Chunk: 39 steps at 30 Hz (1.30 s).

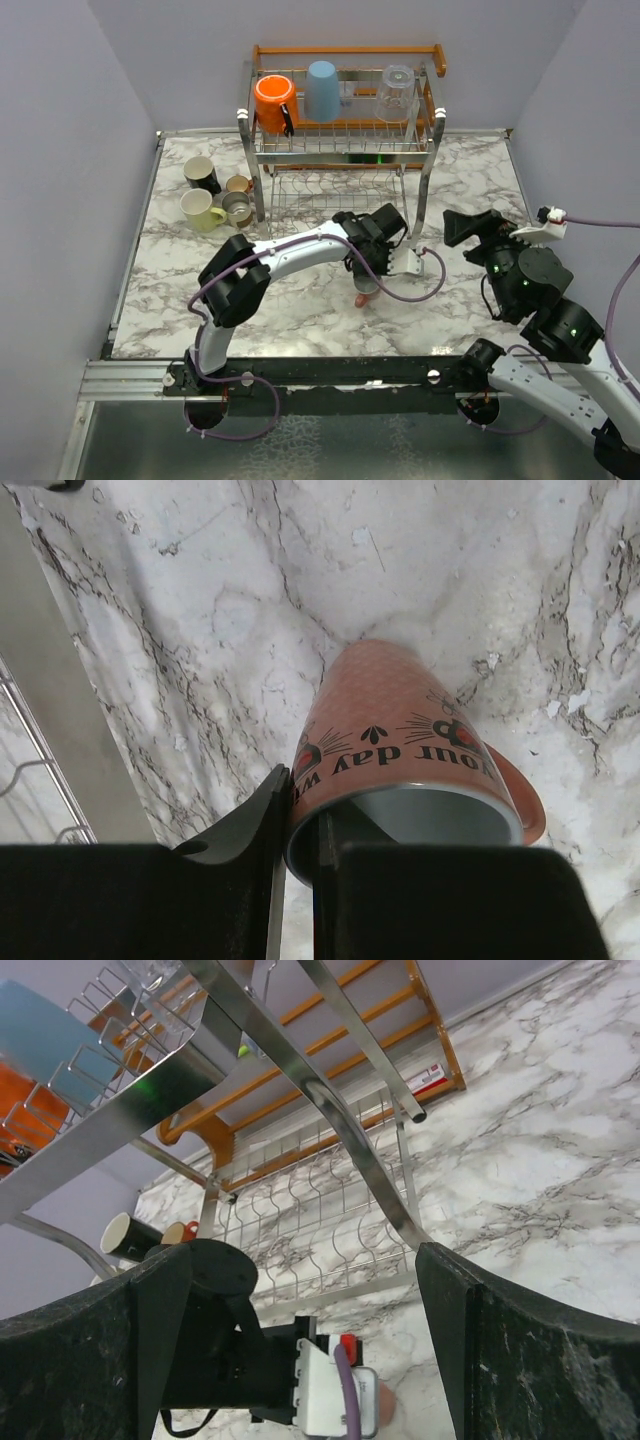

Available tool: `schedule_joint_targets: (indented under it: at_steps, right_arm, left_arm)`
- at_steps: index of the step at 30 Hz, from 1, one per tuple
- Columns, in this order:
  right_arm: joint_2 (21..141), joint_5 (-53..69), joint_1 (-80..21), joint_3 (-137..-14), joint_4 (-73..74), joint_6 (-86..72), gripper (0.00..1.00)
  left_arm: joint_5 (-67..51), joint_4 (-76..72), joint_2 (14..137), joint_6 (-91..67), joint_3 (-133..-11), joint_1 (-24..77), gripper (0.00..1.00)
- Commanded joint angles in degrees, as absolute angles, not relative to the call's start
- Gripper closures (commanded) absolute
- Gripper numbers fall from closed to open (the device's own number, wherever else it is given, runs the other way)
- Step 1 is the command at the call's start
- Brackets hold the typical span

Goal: Unload the cups from the dish rack

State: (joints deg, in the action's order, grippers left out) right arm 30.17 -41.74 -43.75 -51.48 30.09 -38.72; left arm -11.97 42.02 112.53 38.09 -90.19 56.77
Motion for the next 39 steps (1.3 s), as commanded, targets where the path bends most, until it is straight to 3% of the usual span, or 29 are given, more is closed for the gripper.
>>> schedule_joint_targets:
  at_steps: [1,4,16,20,21,27,32,39]
  right_arm:
    - [28.69,-43.63,-43.66,-53.49,32.52,-37.81,0.06]
    - [28.81,-43.19,-43.63,-53.91,32.55,-37.46,0.06]
    - [29.72,-42.96,-43.6,-55.27,32.24,-37.1,0.06]
    - [30.16,-42.88,-43.61,-56.59,32.3,-36.59,0.06]
    - [30.37,-42.98,-43.67,-57.01,32.07,-36.24,0.06]
    - [36.28,-42.42,-43.67,-61.69,28.86,-31.45,0.05]
    - [46.46,-42.56,-43.67,-70.39,26.41,-26.1,0.04]
    - [62.35,-42.76,-43.62,-83.76,21.82,-17.36,0.03]
  left_arm:
    - [-8.68,47.56,116.07,37.24,-96.66,58.44,1.0]
    - [-7.08,49.38,118.37,36.93,-99.5,59.09,1.0]
    - [-4.54,46.68,117.29,36.01,-103.12,59.48,0.47]
    - [-4.29,46.37,115.67,35.85,-103.08,59.48,0.42]
    - [-4.04,46.26,115.0,35.81,-102.79,59.48,0.36]
    - [-3.37,46.88,107.98,35.73,-101.07,59.43,0.25]
    - [-3.5,50.72,96.86,35.92,-96.64,59.42,0.02]
    - [-1.09,51.17,76.55,35.9,-81.74,59.41,0.01]
